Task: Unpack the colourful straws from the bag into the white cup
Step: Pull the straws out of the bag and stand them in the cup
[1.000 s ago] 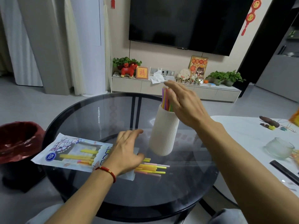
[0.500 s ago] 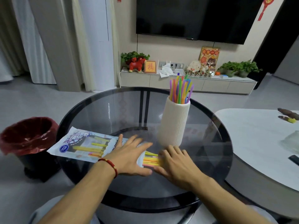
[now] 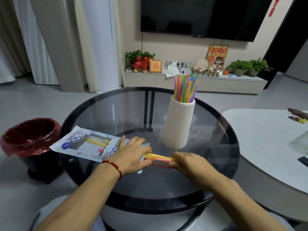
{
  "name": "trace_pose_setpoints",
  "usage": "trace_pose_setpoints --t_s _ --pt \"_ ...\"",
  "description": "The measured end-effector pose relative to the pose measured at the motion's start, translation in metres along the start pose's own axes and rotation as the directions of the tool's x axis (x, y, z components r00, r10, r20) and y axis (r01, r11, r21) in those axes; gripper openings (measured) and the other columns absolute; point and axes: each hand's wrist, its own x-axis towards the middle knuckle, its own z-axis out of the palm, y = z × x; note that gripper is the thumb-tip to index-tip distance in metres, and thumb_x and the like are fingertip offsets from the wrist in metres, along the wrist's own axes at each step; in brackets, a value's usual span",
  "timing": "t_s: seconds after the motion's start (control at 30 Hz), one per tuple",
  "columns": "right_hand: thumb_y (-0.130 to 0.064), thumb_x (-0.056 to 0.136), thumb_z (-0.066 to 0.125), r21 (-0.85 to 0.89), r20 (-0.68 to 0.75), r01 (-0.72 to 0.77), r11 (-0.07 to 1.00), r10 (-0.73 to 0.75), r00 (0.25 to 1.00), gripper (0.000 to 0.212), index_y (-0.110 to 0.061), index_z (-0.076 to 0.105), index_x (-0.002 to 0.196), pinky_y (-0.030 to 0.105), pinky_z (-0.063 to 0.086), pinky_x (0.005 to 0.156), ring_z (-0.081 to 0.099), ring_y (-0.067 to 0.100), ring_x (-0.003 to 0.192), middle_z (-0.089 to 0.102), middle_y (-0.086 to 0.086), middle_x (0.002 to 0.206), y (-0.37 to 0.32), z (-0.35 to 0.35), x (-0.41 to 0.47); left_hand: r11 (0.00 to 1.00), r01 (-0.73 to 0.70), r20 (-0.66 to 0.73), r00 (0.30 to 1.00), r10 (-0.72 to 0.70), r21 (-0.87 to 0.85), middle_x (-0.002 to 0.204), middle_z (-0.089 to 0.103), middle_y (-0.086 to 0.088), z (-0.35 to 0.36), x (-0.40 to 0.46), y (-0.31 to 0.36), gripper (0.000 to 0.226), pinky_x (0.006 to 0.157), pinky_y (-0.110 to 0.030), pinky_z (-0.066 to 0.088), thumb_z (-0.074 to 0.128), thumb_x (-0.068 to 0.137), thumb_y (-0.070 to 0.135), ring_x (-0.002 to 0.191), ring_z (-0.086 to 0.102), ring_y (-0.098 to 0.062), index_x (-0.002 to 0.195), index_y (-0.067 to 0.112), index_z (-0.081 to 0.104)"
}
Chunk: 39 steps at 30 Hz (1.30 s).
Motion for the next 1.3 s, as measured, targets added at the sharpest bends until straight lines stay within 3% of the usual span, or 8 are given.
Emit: trace_pose_setpoints --t_s 0.17,0.43,0.5,0.73,0.87,0.97,1.17,1.3 --pt "-0.042 0.1 0.065 0.572 -0.026 -0.041 0.82 0.067 0.997 0.034 -0.01 0.074 0.09 0.032 0.04 0.052 0.043 0.013 0.054 0.05 -0.003 0.062 0.028 -0.024 -0.022 1.0 -0.001 0.025 1.0 0.001 0.012 0.149 0.035 0.001 -0.003 0.001 0.002 0.028 0.118 -0.069 0.004 0.044 0.099 0.053 0.146 0.019 -0.02 0.114 0.033 0.056" --pt "-0.049 0.072 0.091 0.977 0.086 -0.084 -0.198 0.001 0.996 0.058 -0.005 0.081 0.108 0.03 0.063 0.068 0.077 0.023 0.082 0.076 0.017 0.099 0.047 -0.038 -0.025 0.999 -0.029 -0.035 0.999 0.028 -0.016 0.135 0.042 0.003 -0.009 0.002 0.012 0.026 0.118 -0.067 0.009 0.032 0.105 0.04 0.136 0.031 -0.018 0.115 0.023 0.048" --pt "-0.057 0.066 0.093 0.986 0.039 -0.035 -0.163 0.02 0.999 0.059 -0.011 0.082 0.1 0.028 0.061 0.063 0.075 0.019 0.079 0.075 0.012 0.095 0.037 -0.029 -0.019 0.999 -0.037 -0.074 0.997 0.035 -0.038 0.132 0.044 0.005 -0.011 0.001 0.014 0.027 0.118 -0.065 0.011 0.031 0.105 0.042 0.133 0.034 -0.017 0.114 0.023 0.049" --pt "-0.067 0.069 0.083 0.9 -0.197 0.005 0.436 0.395 0.897 0.036 -0.038 0.077 0.09 0.023 0.046 0.047 0.057 0.006 0.048 0.065 -0.006 0.062 -0.001 -0.007 0.007 0.999 -0.028 -0.126 0.992 0.022 -0.044 0.136 0.042 0.006 -0.01 0.001 0.02 0.026 0.118 -0.063 0.012 0.03 0.106 0.043 0.132 0.036 -0.015 0.113 0.024 0.047" --pt "-0.056 0.076 0.085 0.995 -0.011 -0.033 0.089 0.445 0.895 0.049 -0.012 0.073 0.095 0.023 0.045 0.041 0.055 0.014 0.046 0.063 0.008 0.064 -0.016 -0.002 0.011 0.997 -0.06 -0.154 0.987 0.051 -0.054 0.136 0.042 0.006 -0.008 0.001 0.025 0.022 0.119 -0.064 0.013 0.031 0.107 0.039 0.131 0.036 -0.015 0.114 0.024 0.046" --pt "-0.022 0.089 0.083 0.973 0.046 0.068 -0.222 0.47 0.881 0.018 -0.008 0.071 0.094 0.028 0.06 0.053 0.065 0.013 0.057 0.064 0.007 0.068 -0.031 0.012 0.017 0.994 -0.105 -0.16 0.982 0.098 -0.037 0.137 0.04 0.006 -0.007 0.004 0.031 0.016 0.119 -0.064 0.011 0.037 0.104 0.034 0.132 0.034 -0.015 0.115 0.025 0.045" --pt "-0.01 0.09 0.08 0.983 -0.158 0.179 0.033 0.645 0.747 0.016 -0.017 0.074 0.076 0.019 0.043 0.048 0.047 0.014 0.055 0.053 -0.001 0.058 -0.015 0.004 0.024 0.999 -0.041 -0.109 0.993 0.044 0.028 0.139 0.039 0.003 -0.007 0.004 0.018 0.029 0.119 -0.062 0.013 0.044 0.1 0.045 0.136 0.03 -0.019 0.12 0.024 0.047" --pt "-0.028 0.083 0.084 0.976 -0.096 0.186 -0.113 0.542 0.835 0.011 -0.024 0.076 0.077 0.017 0.036 0.042 0.039 0.007 0.047 0.046 -0.004 0.056 -0.028 0.008 0.023 0.998 -0.047 -0.119 0.992 0.051 0.03 0.133 0.04 0.001 -0.004 0.004 0.02 0.024 0.119 -0.062 0.014 0.039 0.102 0.042 0.132 0.031 -0.02 0.115 0.024 0.047"
